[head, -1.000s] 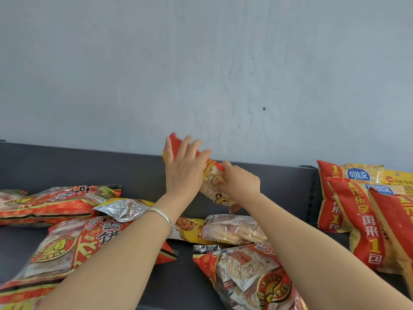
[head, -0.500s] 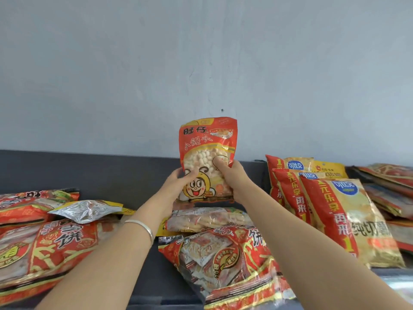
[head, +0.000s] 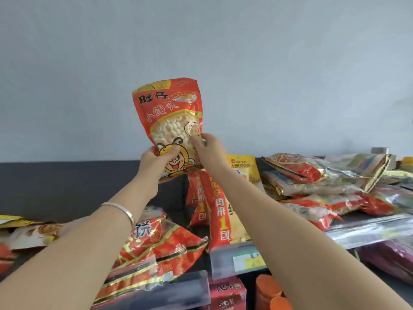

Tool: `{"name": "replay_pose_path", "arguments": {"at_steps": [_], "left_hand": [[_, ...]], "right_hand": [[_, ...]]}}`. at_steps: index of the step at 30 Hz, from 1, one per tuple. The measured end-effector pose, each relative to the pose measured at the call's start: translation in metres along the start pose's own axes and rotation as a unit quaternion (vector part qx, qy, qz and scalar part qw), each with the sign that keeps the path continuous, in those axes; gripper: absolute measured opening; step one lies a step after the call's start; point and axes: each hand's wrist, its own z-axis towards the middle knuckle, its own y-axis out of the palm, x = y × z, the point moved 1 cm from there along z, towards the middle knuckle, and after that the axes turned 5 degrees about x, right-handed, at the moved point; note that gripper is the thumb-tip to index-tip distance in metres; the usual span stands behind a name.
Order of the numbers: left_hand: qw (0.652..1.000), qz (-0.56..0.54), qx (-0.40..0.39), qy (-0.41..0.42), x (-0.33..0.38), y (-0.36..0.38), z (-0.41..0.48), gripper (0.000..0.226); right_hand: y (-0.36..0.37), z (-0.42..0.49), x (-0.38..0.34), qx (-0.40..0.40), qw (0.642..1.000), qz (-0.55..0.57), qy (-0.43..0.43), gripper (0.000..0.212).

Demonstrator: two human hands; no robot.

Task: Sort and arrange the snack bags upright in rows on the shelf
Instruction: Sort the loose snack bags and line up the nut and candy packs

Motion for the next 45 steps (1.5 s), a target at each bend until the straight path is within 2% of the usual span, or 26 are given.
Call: {"name": "replay_pose_path", "arguments": {"at_steps": [6, 12, 17, 20, 22, 24, 27, 28, 31, 34, 36, 40, 45], "left_hand": [[0.997, 0.023, -0.048, 0.059, 0.008, 0.107, -0.029, 0.037], [0.98, 0.161, -0.104, 0.061, -0.008, 0.197, -0.04, 0.058], [0.974, 0.206, -0.077, 0.057, -0.034, 0.245, -0.039, 0.051], [0.973, 0.211, -0.046, 0.076, -0.043, 0.267, -0.036, 0.047], [0.973, 0.215, -0.023, 0.082, -0.048, 0.277, -0.031, 0.049], [0.972, 0.222, -0.003, 0.079, -0.054, 0.284, -0.024, 0.053], [0.98, 0.193, 0.013, 0.051, -0.066, 0.293, -0.017, 0.058], [0.984, 0.173, 0.018, 0.038, -0.07, 0.297, -0.015, 0.059], [0.992, 0.118, 0.036, 0.01, -0.078, 0.309, -0.015, 0.059], [0.994, 0.086, 0.058, 0.019, -0.084, 0.319, -0.016, 0.057], [0.994, 0.082, 0.067, 0.035, -0.083, 0.325, -0.016, 0.057], [0.991, 0.102, 0.075, 0.041, -0.085, 0.337, -0.014, 0.059], [0.985, 0.123, 0.114, 0.041, -0.094, 0.345, -0.016, 0.061]], "right_hand": [[-0.102, 0.018, 0.051, 0.002, 0.999, 0.023, 0.032, 0.04], [-0.173, 0.024, 0.114, -0.01, 0.995, 0.006, 0.1, 0.038], [-0.197, 0.032, 0.15, -0.011, 0.99, 0.005, 0.139, 0.027], [-0.202, 0.039, 0.158, 0.003, 0.993, -0.068, 0.098, 0.021], [-0.203, 0.044, 0.163, 0.0, 0.984, -0.165, 0.058, 0.026], [-0.205, 0.047, 0.17, -0.003, 0.977, -0.209, 0.046, 0.034], [-0.208, 0.047, 0.183, -0.011, 0.961, -0.276, -0.008, 0.026], [-0.21, 0.046, 0.185, 0.001, 0.953, -0.3, -0.035, 0.024], [-0.225, 0.047, 0.183, 0.113, 0.922, -0.358, -0.095, 0.024], [-0.246, 0.051, 0.188, 0.173, 0.892, -0.41, -0.084, 0.028], [-0.256, 0.054, 0.199, 0.143, 0.884, -0.44, -0.07, 0.033], [-0.261, 0.06, 0.222, 0.018, 0.882, -0.467, -0.065, 0.045], [-0.268, 0.067, 0.236, -0.047, 0.867, -0.479, -0.129, 0.077]]}}
